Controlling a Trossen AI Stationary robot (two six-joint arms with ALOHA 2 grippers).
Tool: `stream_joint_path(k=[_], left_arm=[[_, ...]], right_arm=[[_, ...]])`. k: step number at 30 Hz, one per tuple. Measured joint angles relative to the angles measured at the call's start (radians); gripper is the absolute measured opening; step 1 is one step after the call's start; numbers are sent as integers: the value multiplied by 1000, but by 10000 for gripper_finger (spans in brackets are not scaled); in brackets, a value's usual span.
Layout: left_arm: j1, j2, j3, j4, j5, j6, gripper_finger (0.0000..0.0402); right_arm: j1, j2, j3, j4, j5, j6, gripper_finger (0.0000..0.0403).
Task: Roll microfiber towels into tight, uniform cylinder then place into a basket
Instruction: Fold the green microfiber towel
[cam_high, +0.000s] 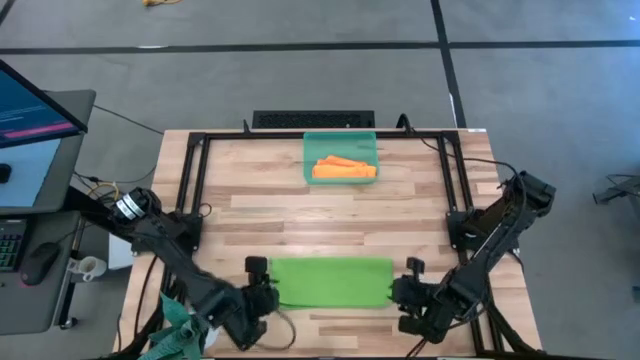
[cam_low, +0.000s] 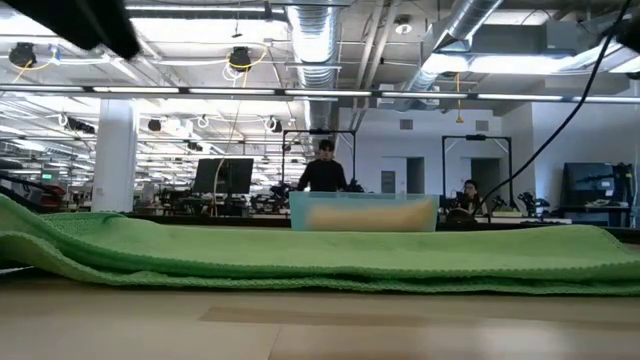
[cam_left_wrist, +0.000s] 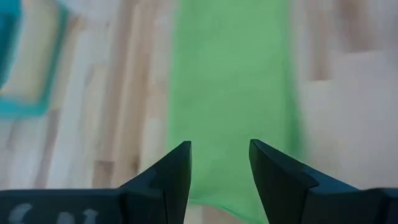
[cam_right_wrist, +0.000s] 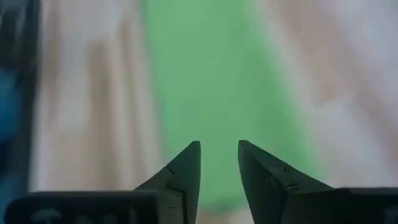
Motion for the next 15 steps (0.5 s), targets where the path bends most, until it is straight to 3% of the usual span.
stream_joint_path(k=[3,5,8,15], left_arm=[[51,1,-59,29,-55,-63,155],[90,1,-114,101,-74,-83,155],[143,2,-190,235,-44,-47,155],[212,2,-336,526,191,24,155]], right_arm=[[-11,1,-12,12,194,33,121],[-36,11,-35,46,210,86,119],[-66,47,-59,85,161,133,119],[-120,144,-59,103,-28,207,118]])
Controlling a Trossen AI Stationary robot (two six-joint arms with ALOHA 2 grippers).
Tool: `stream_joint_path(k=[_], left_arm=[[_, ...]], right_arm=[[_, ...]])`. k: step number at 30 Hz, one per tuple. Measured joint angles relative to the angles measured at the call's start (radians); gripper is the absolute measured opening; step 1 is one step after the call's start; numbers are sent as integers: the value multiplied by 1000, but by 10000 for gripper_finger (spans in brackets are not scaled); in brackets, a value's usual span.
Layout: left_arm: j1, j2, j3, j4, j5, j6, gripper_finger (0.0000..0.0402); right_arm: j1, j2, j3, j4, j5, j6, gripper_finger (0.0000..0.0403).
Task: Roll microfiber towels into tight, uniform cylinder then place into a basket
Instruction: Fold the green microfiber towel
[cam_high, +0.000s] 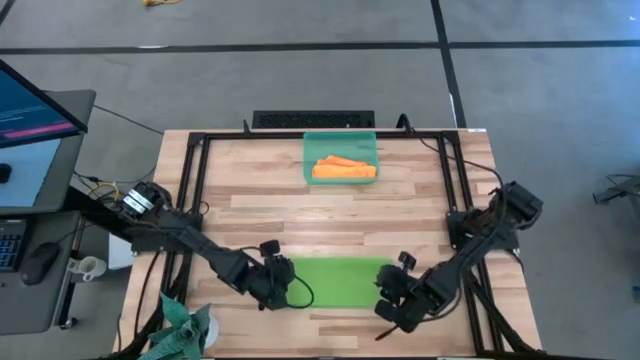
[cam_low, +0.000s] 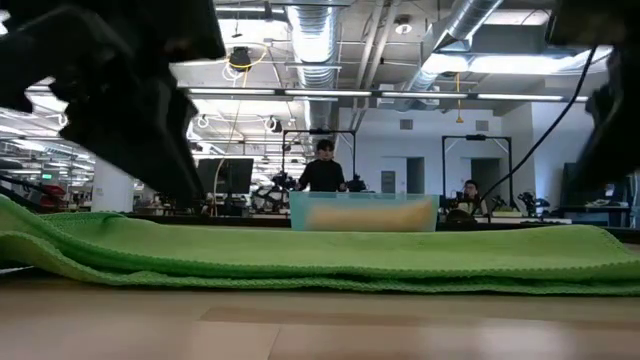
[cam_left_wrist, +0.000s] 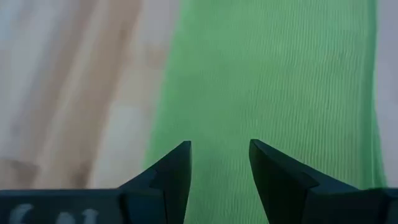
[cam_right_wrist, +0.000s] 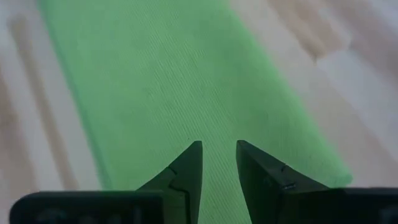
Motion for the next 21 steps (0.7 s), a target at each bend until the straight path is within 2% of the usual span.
stream_joint_path(k=[10,15,21], left_arm=[[-19,0,-74,4,141,-176,155],[-42,-2,-76,8,187,-230,155],[-85,-3,-71,13,244,-303,155]], right_arm=[[-97,97,5,-68,-223,78,118],[-128,110,10,-91,-266,87,118],[-147,106,9,-151,-265,129,118]])
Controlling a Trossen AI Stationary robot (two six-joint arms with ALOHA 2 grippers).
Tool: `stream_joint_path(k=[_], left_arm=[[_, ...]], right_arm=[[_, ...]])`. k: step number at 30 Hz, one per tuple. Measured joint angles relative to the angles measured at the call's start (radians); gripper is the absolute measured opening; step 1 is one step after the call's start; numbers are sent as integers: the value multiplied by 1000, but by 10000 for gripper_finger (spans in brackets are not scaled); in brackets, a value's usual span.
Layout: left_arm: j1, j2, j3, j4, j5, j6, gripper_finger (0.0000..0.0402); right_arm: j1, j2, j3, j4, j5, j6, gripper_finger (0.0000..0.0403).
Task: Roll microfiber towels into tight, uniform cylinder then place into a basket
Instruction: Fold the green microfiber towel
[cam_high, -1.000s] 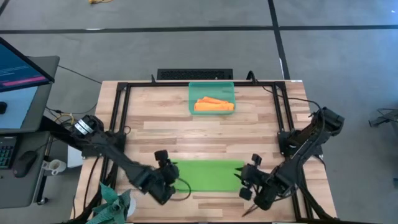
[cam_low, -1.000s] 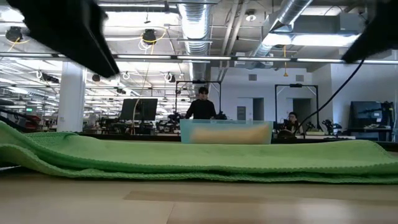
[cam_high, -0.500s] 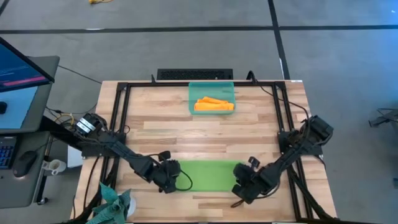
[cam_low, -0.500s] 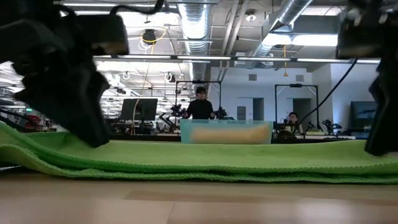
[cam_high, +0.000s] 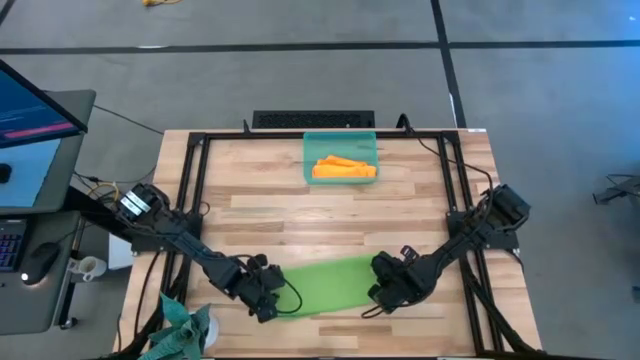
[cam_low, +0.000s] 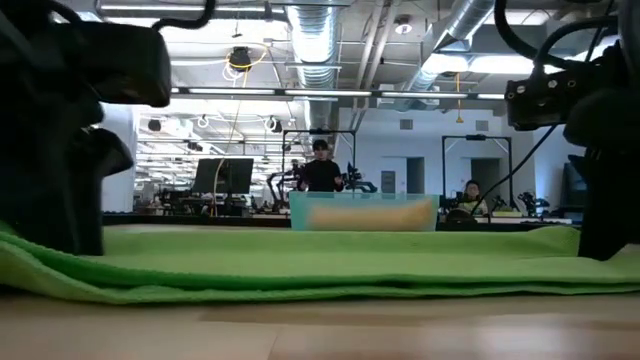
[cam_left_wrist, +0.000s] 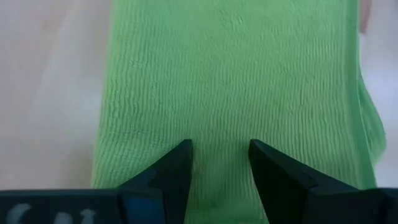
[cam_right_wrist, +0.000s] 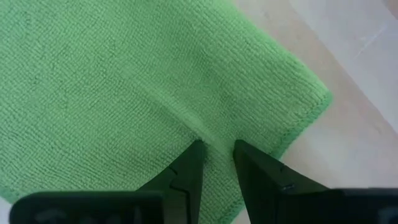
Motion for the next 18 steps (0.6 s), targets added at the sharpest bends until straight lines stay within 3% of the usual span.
stream_joint_path(k=[5,12,18], left_arm=[[-35,3,42,-21,4,28,155],[-61,3,102,-124,-13,33,155],[-52,3,130,-160,-188,153,155]], right_arm=[[-35,-1,-1,-22,-3,-68,118],[-135,6,-11,-170,79,-180,118],[-183,-1,2,-317,154,-236,118]])
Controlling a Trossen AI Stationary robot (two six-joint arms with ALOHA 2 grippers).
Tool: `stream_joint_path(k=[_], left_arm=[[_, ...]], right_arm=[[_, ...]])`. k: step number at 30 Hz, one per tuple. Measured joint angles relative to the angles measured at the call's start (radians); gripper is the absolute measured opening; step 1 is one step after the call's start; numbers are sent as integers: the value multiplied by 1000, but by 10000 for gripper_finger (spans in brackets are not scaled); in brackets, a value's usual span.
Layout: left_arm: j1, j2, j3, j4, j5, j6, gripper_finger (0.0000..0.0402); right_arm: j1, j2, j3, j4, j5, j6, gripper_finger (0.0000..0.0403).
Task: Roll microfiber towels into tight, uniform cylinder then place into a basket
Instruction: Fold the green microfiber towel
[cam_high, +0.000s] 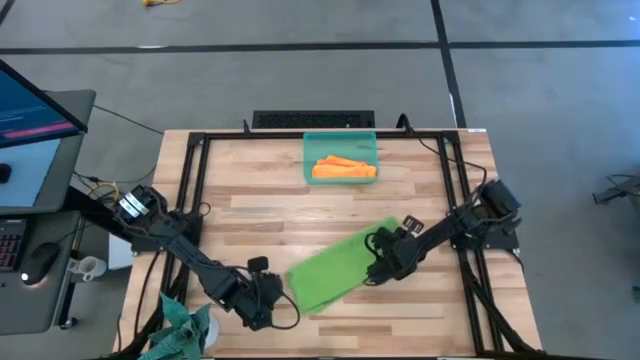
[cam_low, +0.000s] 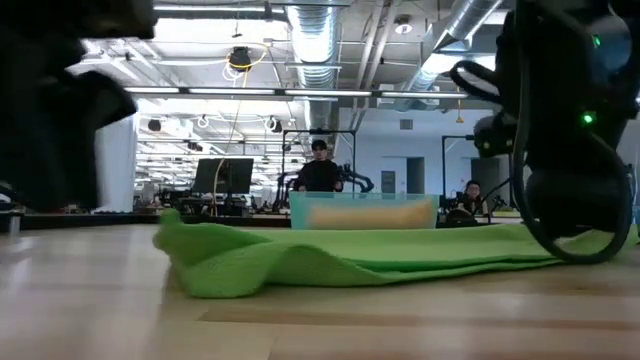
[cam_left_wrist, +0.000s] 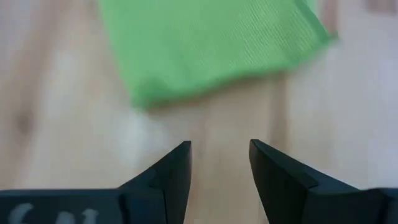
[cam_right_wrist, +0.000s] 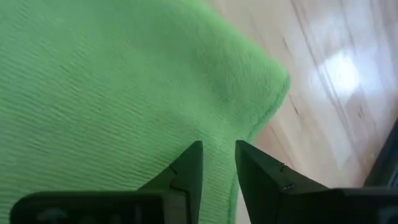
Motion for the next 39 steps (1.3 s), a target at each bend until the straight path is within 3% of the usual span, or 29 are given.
stream_joint_path(k=[4,7,12,16,21,31,39], left_arm=[[36,0,0,6,-172,72,155],[83,1,-6,38,-215,100,155],[157,32,-5,152,-184,160,155],[182,59,-6,169,-136,147,155],[180,108,-5,138,-71,54,155],[143,142,-3,149,-38,-27,155],[95,141,-4,158,8,-144,155]], right_arm=[[9,-25,29,-11,29,0,118],[31,-23,59,23,62,0,118],[59,-25,90,176,101,-19,118],[59,-19,89,432,115,-139,118],[36,1,88,650,44,-312,118],[-27,47,89,646,-129,-291,118],[-67,94,97,552,-164,-182,118]])
